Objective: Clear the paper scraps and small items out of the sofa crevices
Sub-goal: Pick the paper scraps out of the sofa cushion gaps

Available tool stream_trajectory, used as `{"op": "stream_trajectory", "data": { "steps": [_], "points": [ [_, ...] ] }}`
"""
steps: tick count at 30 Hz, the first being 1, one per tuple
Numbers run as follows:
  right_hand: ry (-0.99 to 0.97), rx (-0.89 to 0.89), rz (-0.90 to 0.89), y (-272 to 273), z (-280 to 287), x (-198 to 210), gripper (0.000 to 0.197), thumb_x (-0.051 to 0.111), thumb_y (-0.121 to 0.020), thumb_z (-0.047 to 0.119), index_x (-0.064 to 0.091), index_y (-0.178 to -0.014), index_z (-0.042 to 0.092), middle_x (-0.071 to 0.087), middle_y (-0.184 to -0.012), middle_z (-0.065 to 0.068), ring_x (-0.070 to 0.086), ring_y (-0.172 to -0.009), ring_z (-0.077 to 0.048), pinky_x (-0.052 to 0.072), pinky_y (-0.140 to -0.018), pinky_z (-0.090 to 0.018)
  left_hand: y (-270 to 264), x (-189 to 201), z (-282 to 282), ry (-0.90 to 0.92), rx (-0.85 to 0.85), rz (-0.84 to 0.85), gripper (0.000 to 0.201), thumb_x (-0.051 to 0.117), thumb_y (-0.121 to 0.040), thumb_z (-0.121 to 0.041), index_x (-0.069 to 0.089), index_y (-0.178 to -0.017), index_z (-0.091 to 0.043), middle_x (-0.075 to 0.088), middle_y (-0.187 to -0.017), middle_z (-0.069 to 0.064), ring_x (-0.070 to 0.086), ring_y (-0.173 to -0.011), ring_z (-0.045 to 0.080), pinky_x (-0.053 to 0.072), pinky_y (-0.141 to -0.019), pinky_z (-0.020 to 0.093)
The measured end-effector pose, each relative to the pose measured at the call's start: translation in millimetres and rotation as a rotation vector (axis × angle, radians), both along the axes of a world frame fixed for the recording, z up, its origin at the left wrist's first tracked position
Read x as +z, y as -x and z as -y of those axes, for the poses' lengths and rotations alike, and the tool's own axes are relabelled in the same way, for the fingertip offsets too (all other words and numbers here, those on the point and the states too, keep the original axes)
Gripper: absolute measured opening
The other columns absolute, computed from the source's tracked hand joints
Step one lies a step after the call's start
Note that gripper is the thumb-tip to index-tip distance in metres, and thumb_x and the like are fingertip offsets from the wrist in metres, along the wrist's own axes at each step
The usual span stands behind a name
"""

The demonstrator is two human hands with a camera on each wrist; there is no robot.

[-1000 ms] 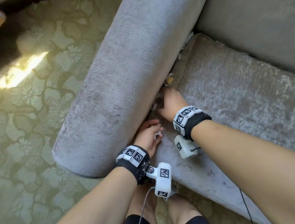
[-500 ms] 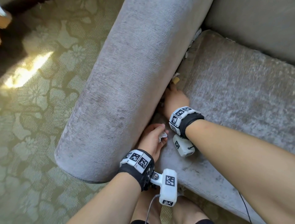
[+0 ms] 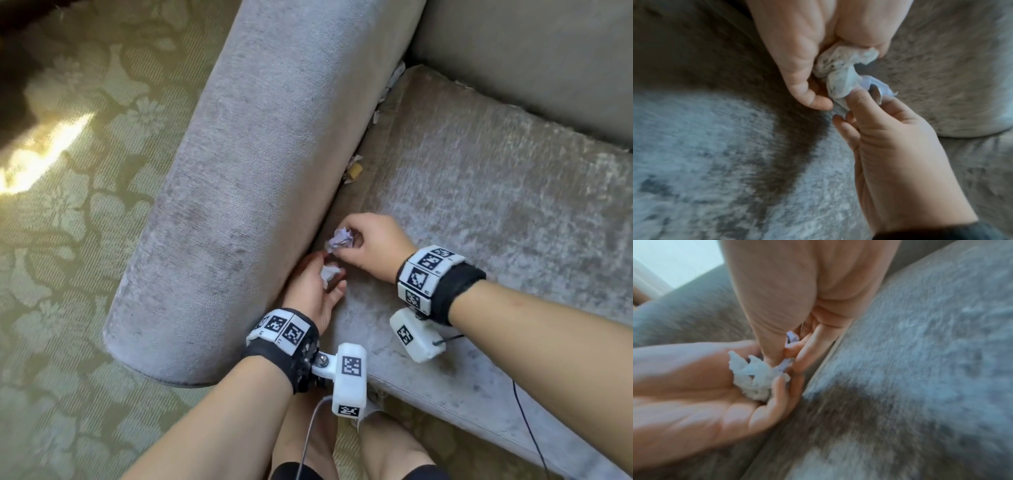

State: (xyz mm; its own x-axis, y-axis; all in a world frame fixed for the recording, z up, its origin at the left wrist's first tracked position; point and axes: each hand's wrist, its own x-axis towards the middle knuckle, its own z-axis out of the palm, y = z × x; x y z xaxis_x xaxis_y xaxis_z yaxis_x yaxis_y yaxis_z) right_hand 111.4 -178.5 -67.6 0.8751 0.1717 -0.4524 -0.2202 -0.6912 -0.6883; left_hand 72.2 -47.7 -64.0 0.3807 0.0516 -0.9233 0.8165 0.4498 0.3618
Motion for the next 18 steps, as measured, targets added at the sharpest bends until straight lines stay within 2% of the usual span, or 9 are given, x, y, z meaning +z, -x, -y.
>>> {"op": "stream_trajectory", "data": {
  "steps": [1,3,5,8,11,12,14,16,18],
  "points": [
    [-0.022,0.008,-0.017,5.1,1.9,6.6,0.022,0.078,-0.074,0.026,0.070,-0.093,0.017,0.063,-0.084,0.006,0.056,-0.075,-0.008,0.046,-0.071,-0.022,-2.1,3.8,2.4,0.020,-0.005,0.005,0.031,0.044,-0.101,-0.037,0.060,-0.112,-0.013,0.066,-0.092,0.005,0.061,-0.074,0.010,0.051,-0.057,0.021],
    [-0.048,0.054,-0.037,13.3,5.3,16.6,0.027,0.080,-0.072,0.023,0.070,-0.096,0.018,0.062,-0.088,0.006,0.053,-0.074,-0.005,0.042,-0.071,-0.018,-6.6,12.5,6.4,0.086,-0.031,0.049,0.039,0.045,-0.098,-0.045,0.063,-0.106,-0.012,0.072,-0.089,0.003,0.067,-0.072,0.010,0.053,-0.065,0.025],
    [-0.046,0.092,-0.033,19.1,8.8,23.1,0.028,0.080,-0.070,0.022,0.069,-0.096,0.018,0.061,-0.085,0.007,0.052,-0.072,-0.005,0.040,-0.068,-0.018,-9.7,19.6,11.1,0.118,-0.093,0.115,0.035,0.050,-0.097,-0.040,0.062,-0.101,-0.008,0.073,-0.085,0.006,0.069,-0.070,0.012,0.055,-0.067,0.028],
    [-0.137,0.010,-0.082,26.0,17.1,27.8,0.028,0.078,-0.072,0.025,0.067,-0.098,0.023,0.064,-0.076,0.013,0.061,-0.065,-0.003,0.047,-0.064,-0.016,-10.2,24.2,15.6,0.089,-0.147,0.156,0.022,0.056,-0.096,-0.021,0.057,-0.111,-0.005,0.067,-0.088,0.013,0.065,-0.076,0.021,0.054,-0.068,0.031],
    [-0.239,-0.168,-0.107,32.3,23.4,28.6,0.019,0.070,-0.080,0.021,0.065,-0.098,0.024,0.070,-0.083,0.010,0.067,-0.072,-0.003,0.056,-0.073,-0.021,-9.6,27.2,18.2,0.059,-0.141,0.150,0.011,0.054,-0.098,-0.018,0.057,-0.098,-0.008,0.070,-0.083,0.011,0.069,-0.067,0.017,0.053,-0.059,0.023],
    [-0.226,-0.221,-0.078,33.8,25.0,28.7,0.015,0.070,-0.081,0.020,0.062,-0.094,0.024,0.069,-0.083,0.010,0.066,-0.071,-0.003,0.055,-0.073,-0.021,-9.2,28.0,19.6,0.034,-0.142,0.150,0.012,0.054,-0.098,-0.020,0.057,-0.093,-0.009,0.069,-0.081,0.010,0.067,-0.063,0.014,0.052,-0.055,0.020],
    [-0.137,-0.286,0.004,35.5,27.5,30.0,0.016,0.074,-0.079,0.024,0.059,-0.084,0.023,0.065,-0.079,0.010,0.061,-0.068,-0.002,0.048,-0.065,-0.012,-7.9,27.4,22.4,-0.007,-0.147,0.162,0.018,0.053,-0.099,-0.025,0.056,-0.090,-0.009,0.064,-0.078,0.008,0.063,-0.059,0.010,0.051,-0.052,0.019],
    [-0.072,-0.258,0.048,36.5,27.8,32.1,0.018,0.079,-0.075,0.027,0.061,-0.077,0.024,0.062,-0.076,0.010,0.057,-0.065,-0.001,0.043,-0.061,-0.012,-7.4,26.3,24.0,-0.044,-0.176,0.183,0.023,0.049,-0.101,-0.028,0.055,-0.091,-0.008,0.061,-0.076,0.008,0.059,-0.059,0.011,0.050,-0.052,0.019],
    [-0.061,-0.180,0.038,38.2,24.9,34.2,0.014,0.079,-0.074,0.029,0.066,-0.076,0.025,0.064,-0.075,0.010,0.059,-0.067,-0.003,0.049,-0.066,-0.020,-9.0,27.8,26.1,-0.059,-0.221,0.209,0.024,0.043,-0.103,-0.029,0.053,-0.095,-0.008,0.060,-0.080,0.009,0.058,-0.063,0.014,0.051,-0.056,0.023]
  ]
}}
